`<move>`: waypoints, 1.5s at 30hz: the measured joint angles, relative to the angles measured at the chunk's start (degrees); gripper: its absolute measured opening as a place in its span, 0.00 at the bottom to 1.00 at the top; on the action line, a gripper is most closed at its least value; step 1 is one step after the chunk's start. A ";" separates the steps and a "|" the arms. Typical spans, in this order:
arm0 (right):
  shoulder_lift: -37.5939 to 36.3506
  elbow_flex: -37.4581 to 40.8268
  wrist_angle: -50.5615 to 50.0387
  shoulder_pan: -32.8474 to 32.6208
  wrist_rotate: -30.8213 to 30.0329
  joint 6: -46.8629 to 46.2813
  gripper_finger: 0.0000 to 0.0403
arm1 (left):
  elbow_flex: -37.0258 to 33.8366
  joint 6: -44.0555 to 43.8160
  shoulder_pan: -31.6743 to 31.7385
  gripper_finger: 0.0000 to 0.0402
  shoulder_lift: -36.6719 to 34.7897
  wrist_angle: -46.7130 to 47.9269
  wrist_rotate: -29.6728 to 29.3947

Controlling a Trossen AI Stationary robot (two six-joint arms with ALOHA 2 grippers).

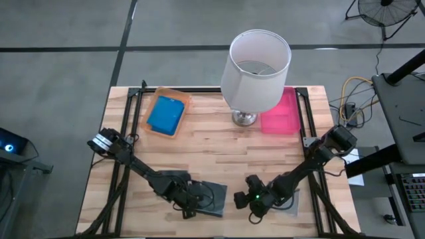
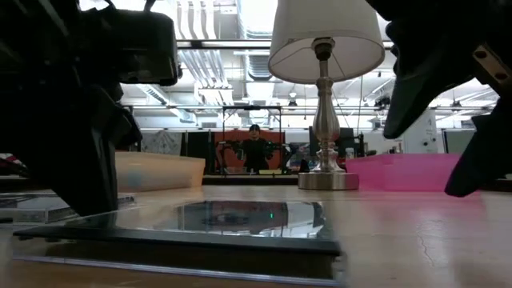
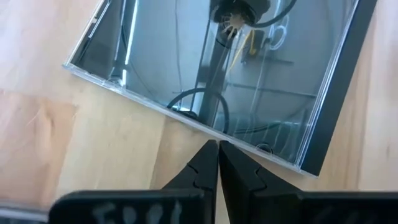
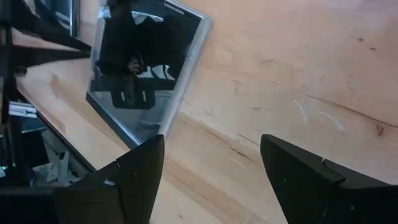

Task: Pick & place jewel cases by type
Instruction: Put the middle black cd case into the pink bin

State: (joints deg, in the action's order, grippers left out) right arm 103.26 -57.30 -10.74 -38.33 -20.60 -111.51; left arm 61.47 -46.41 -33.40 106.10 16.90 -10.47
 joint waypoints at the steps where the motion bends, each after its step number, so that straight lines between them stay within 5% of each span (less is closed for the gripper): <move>1: 0.00 0.00 -0.02 0.17 -0.01 -0.37 0.64 | 0.00 0.00 0.06 0.00 0.02 -0.43 0.11; 33: 3.82 0.64 2.46 1.60 4.64 -2.10 0.59 | 0.11 -0.20 2.81 0.00 1.53 -9.11 0.68; 45: 5.37 -0.61 4.00 1.31 1.10 -5.31 0.59 | 0.11 -0.34 2.81 0.00 1.53 -9.36 1.56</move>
State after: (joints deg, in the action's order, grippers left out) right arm 108.63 -57.91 -6.74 -37.01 -19.50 -116.81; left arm 61.58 -46.75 -30.59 107.63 7.54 -8.91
